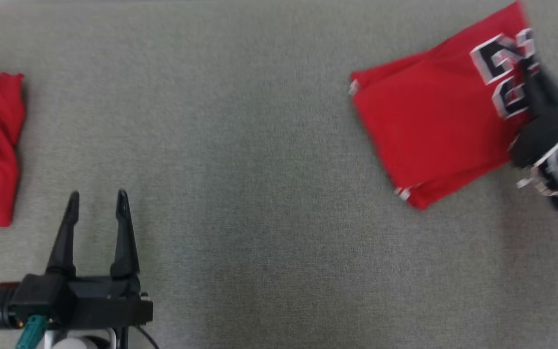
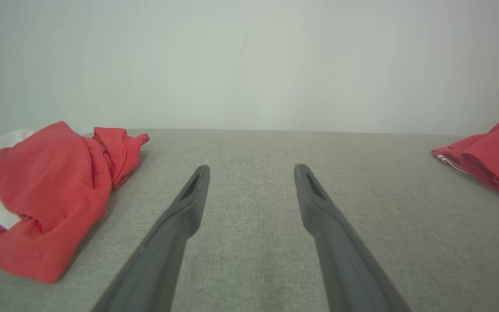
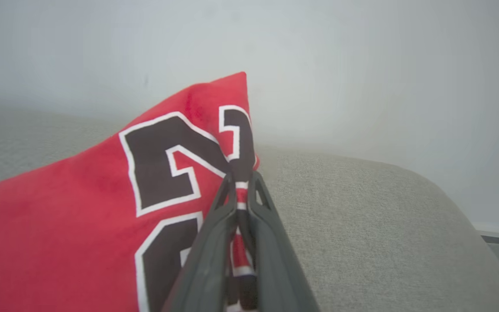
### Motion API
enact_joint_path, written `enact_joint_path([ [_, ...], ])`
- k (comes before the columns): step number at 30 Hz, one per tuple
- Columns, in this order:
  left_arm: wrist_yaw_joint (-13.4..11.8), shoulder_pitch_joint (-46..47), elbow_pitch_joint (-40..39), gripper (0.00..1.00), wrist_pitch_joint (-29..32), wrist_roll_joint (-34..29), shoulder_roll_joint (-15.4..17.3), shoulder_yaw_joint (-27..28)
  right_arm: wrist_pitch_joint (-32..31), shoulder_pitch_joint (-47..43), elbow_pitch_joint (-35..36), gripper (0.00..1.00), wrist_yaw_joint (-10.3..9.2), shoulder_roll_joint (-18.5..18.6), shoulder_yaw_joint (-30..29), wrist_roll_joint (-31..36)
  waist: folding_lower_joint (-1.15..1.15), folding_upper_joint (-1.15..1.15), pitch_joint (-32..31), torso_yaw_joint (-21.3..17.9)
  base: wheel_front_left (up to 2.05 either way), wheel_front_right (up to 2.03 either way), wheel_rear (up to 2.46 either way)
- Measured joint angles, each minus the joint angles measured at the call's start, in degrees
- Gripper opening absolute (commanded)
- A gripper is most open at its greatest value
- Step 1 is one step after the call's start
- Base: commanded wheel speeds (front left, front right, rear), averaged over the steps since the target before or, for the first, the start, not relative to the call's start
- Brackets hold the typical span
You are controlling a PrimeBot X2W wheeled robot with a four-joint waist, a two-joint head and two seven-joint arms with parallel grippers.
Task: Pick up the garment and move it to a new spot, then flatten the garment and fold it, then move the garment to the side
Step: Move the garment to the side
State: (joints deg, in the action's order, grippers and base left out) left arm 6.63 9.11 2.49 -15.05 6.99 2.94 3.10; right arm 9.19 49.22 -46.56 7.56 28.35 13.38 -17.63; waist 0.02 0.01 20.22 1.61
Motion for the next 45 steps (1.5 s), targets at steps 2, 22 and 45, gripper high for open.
enact_joint_path([
  [2, 0.0, 1.1, -1.4, 1.0, 0.0, 0.0, 0.0, -0.1, -0.9, 1.1, 1.5, 0.0, 0.0, 2.5, -0.8, 0.0, 0.0, 0.0, 1.8, -0.4, 0.0, 0.0, 0.0],
  [22, 0.8, 7.5, -13.5, 1.0, 0.0, -1.4, 2.1, -2.3, -15.7, 2.2, 19.8, 0.0, 0.0, 22.9, -14.4, 0.9, -0.01, 0.0, 18.1, -5.2, 0.0, 0.0, 0.0],
  [45, 0.9, 5.3, -11.2, 1.0, 0.0, -1.0, 1.7, 0.2, -13.3, -3.7, 28.4, 1.0, 0.0, 15.9, -20.7, 7.5, -0.02, -0.01, 15.6, -4.4, 0.0, 0.0, 0.0],
])
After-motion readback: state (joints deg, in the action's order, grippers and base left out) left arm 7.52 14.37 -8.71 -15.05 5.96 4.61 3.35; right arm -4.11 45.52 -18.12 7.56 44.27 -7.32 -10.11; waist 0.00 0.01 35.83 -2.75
